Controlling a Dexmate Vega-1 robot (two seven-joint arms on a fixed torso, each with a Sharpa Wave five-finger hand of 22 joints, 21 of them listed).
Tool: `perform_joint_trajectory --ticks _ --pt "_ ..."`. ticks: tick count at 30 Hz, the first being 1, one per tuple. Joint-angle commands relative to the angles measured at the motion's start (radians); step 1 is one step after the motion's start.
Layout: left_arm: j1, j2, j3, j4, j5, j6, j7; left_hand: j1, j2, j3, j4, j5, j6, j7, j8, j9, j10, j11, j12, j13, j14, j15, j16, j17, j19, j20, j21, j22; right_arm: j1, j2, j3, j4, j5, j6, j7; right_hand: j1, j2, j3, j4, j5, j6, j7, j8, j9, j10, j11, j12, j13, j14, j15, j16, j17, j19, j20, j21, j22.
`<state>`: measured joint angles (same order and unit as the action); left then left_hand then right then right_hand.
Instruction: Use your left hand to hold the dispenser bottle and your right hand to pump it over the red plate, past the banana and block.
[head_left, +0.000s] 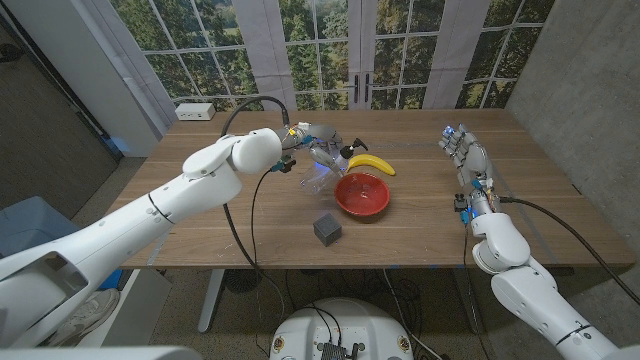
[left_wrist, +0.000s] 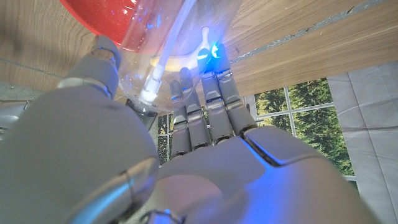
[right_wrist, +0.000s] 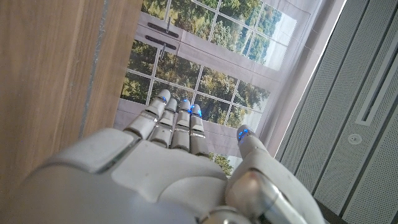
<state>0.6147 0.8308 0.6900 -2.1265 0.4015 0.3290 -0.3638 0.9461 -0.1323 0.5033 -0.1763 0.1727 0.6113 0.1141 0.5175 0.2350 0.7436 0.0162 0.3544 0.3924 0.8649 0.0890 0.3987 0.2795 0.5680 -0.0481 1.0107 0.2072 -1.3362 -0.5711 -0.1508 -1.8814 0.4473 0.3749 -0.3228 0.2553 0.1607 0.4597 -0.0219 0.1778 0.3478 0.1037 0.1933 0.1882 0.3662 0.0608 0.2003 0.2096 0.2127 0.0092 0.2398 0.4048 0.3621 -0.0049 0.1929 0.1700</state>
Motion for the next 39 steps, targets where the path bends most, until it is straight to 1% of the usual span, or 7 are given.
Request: perform_joint_trajectory --ticks 1,11,15,26,32,34,39 --pt "0.004 0.0 -0.001 -0.01 0.013 0.006 0.003 0.273 0.278 0.01 0.0 0.007 0.161 -0.149 0.0 0.004 0.214 -0.209 -0.007 0.005 0.211 -0.329 0.0 0.003 0.002 -0.128 0.01 0.001 0.019 -0.015 -0.008 -0.026 -0.067 -0.022 -0.016 0.0 0.013 0.005 -0.001 0.001 -0.003 0.003 0.0 0.002 -0.003 0.003 0.005 0.002 -0.003 0.001 0.004 0.001 -0.003 0.008 0.006 0.003" --pt "-0.001 -0.006 0.006 -0.012 0.02 0.006 -0.006 0.272 0.278 0.01 0.0 0.007 0.16 -0.148 -0.002 0.005 0.215 -0.208 -0.009 0.008 0.211 -0.329 -0.002 0.003 -0.001 -0.127 0.017 -0.003 0.023 -0.012 -0.014 -0.057 -0.133 -0.057 -0.057 0.004 0.013 0.008 -0.006 0.002 -0.004 -0.003 0.001 0.002 -0.005 0.001 0.004 0.002 -0.003 0.002 0.003 -0.001 -0.003 0.01 0.005 0.003" --pt "0.001 -0.007 0.006 -0.017 0.028 0.012 -0.004 0.272 0.277 0.01 0.0 0.007 0.161 -0.147 -0.003 0.005 0.215 -0.209 -0.01 0.007 0.212 -0.329 -0.002 0.004 -0.002 -0.128 0.019 -0.004 0.032 -0.015 -0.018 -0.048 -0.103 -0.041 -0.019 0.005 0.013 0.009 -0.007 0.002 -0.004 -0.004 0.001 0.002 -0.006 0.001 0.004 0.002 -0.002 0.001 0.003 -0.001 -0.002 0.01 0.006 0.003" --pt "-0.004 -0.013 0.01 -0.017 0.033 0.008 -0.012 0.272 0.277 0.011 0.0 0.007 0.161 -0.149 -0.005 0.005 0.217 -0.212 -0.014 0.009 0.211 -0.329 -0.005 0.003 -0.004 -0.129 0.027 -0.007 0.066 -0.017 -0.04 -0.027 -0.14 -0.014 0.001 0.002 0.012 0.008 -0.006 0.002 -0.002 -0.004 0.003 0.002 -0.004 0.003 0.005 0.002 -0.001 0.005 0.004 -0.002 -0.001 0.013 0.006 0.003" --pt "-0.002 -0.013 0.008 -0.017 0.032 0.007 -0.013 0.271 0.277 0.011 0.0 0.007 0.162 -0.15 -0.006 0.006 0.218 -0.209 -0.015 0.01 0.214 -0.329 -0.005 0.004 -0.006 -0.129 0.032 -0.009 0.079 -0.017 -0.054 -0.039 -0.146 -0.048 -0.003 -0.004 0.008 0.004 -0.003 0.0 -0.001 -0.003 0.003 0.002 -0.003 0.006 0.006 0.002 0.0 0.009 0.004 -0.002 0.001 0.015 0.006 0.003" --pt "-0.002 -0.013 0.008 -0.016 0.03 0.005 -0.013 0.271 0.277 0.011 0.0 0.007 0.16 -0.149 -0.007 0.006 0.218 -0.208 -0.016 0.01 0.214 -0.329 -0.005 0.004 -0.006 -0.129 0.033 -0.009 0.092 -0.021 -0.062 -0.022 -0.162 -0.027 0.009 -0.007 0.006 0.003 -0.002 -0.001 0.0 -0.002 0.003 0.002 -0.004 0.007 0.005 0.002 -0.002 0.009 0.003 -0.002 0.001 0.016 0.006 0.003" --pt "0.001 -0.01 0.006 -0.018 0.03 0.004 -0.013 0.271 0.276 0.011 0.0 0.007 0.161 -0.15 -0.007 0.006 0.219 -0.21 -0.017 0.011 0.213 -0.329 -0.007 0.003 -0.007 -0.129 0.036 -0.01 0.107 -0.017 -0.074 -0.029 -0.176 -0.047 0.001 -0.013 0.003 -0.001 0.001 -0.002 -0.001 0.0 0.003 0.002 -0.004 0.008 0.005 0.002 -0.001 0.01 0.003 -0.003 0.001 0.019 0.006 0.003"
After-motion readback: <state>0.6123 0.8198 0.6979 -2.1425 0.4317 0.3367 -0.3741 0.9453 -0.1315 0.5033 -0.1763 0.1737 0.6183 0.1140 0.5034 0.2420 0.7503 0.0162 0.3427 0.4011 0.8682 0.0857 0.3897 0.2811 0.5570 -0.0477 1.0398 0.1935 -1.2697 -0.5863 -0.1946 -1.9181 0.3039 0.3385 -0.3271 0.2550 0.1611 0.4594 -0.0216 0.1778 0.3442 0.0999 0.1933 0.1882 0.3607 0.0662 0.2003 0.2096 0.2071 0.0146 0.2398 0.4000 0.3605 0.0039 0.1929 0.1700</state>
